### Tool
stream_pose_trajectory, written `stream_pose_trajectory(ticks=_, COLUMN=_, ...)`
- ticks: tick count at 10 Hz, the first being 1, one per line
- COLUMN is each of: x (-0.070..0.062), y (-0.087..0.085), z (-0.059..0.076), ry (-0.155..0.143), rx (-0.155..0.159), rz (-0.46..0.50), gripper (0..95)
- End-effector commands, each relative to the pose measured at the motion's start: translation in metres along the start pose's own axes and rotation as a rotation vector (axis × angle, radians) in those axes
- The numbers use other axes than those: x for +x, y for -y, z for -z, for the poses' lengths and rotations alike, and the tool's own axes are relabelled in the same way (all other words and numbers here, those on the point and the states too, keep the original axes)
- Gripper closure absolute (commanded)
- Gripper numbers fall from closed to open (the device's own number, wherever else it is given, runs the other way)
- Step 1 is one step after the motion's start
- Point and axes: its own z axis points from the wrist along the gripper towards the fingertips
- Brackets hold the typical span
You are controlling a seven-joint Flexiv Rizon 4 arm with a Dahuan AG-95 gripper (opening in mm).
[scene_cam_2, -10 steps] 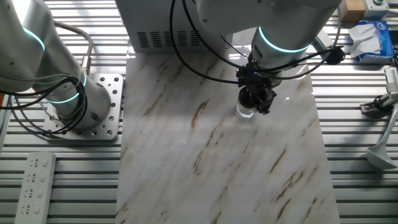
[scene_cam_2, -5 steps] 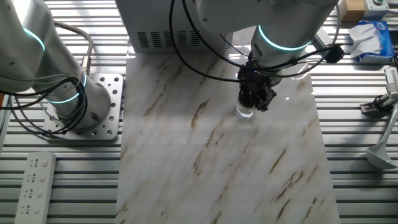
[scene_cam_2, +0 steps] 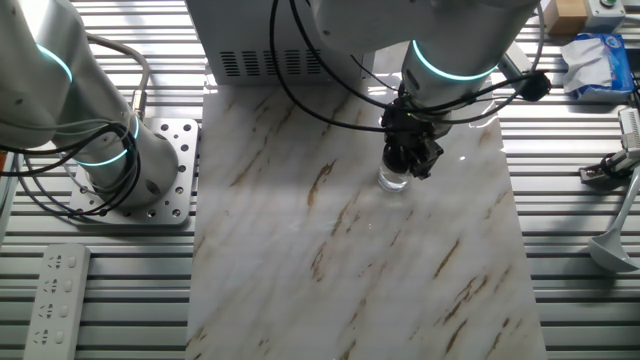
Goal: Unscrew the lid from the jar
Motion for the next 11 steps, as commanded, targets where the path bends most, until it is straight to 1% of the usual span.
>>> stream_pose_trajectory(ticks=1, x=-0.0002, y=0.0002, z=-0.0013, ry=0.001, rx=0.000, rz=0.008, gripper=76.0)
stream_pose_trajectory(ticks=3, x=-0.0002, y=0.0002, z=-0.0013, ry=0.003, rx=-0.004, rz=0.028, gripper=76.0)
stream_pose_trajectory(ticks=4, x=-0.0002, y=0.0002, z=-0.0012, ry=0.003, rx=-0.004, rz=0.036, gripper=95.0)
stream_pose_trajectory(ticks=8, x=-0.0002, y=0.0002, z=-0.0012, ry=0.007, rx=-0.005, rz=0.080, gripper=95.0)
stream_pose_trajectory(ticks=9, x=-0.0002, y=0.0002, z=-0.0012, ry=0.010, rx=-0.006, rz=0.116, gripper=95.0)
stream_pose_trajectory(ticks=11, x=-0.0002, y=0.0002, z=-0.0012, ry=0.013, rx=-0.006, rz=0.149, gripper=95.0)
